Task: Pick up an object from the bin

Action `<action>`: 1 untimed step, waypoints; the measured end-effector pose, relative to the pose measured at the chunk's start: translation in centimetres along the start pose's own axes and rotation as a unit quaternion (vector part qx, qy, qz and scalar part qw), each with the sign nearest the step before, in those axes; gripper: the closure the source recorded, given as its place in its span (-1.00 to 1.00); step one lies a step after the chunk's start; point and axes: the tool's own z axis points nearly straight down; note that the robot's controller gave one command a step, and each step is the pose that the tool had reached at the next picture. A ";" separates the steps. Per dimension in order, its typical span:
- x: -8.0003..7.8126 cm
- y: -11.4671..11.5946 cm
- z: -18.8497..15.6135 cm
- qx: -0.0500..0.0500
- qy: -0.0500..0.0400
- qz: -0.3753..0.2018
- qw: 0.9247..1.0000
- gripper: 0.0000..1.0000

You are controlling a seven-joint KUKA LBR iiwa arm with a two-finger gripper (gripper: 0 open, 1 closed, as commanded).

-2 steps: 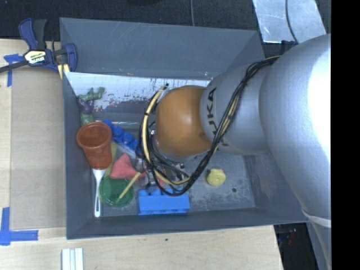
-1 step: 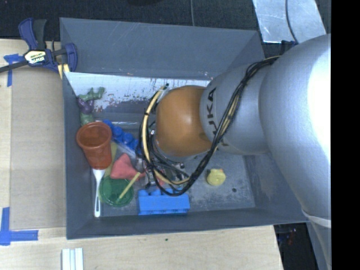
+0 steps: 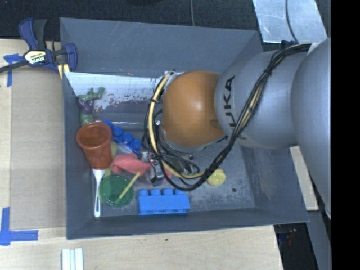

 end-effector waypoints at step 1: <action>0.0 0.6 -7.6 0.000 0.002 -0.004 1.000 1.00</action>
Offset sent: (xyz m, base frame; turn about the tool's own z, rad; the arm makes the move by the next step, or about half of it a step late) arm 0.0132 0.0477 -0.0619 -0.2678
